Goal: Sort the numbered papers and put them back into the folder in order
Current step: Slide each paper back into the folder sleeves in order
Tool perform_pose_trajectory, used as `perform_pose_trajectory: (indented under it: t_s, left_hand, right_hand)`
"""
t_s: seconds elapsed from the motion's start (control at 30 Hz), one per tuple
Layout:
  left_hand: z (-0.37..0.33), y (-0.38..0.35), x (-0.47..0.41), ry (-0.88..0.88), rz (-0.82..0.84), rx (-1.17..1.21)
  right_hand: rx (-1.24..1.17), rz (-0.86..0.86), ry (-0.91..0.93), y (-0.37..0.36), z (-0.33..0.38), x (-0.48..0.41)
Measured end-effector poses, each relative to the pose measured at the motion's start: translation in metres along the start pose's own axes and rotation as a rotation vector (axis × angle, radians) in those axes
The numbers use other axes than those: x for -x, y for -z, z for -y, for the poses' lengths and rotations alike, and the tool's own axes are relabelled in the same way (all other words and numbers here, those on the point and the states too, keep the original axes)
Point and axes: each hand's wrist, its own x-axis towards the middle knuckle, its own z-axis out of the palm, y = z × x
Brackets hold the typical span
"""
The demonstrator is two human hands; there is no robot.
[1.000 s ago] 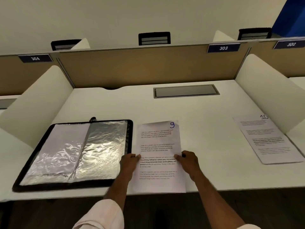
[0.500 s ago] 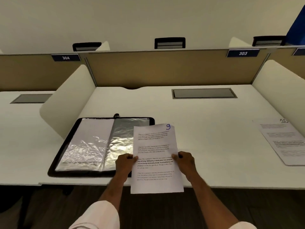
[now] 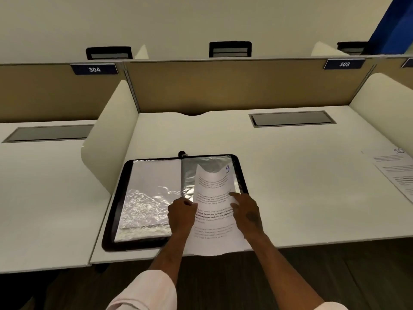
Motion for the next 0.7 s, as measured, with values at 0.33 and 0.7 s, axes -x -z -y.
perform_pose_trajectory:
  t_s: [0.33,0.7]
  left_hand:
    - [-0.012,-0.002,0.025,-0.217,-0.018,-0.056]
    - [0.010,-0.019,0.036,-0.490,0.163,0.125]
  right_hand:
    - [-0.056,0.047,-0.183,-0.024,0.062,0.000]
    - [0.088,-0.031,-0.286,-0.018,0.064,0.003]
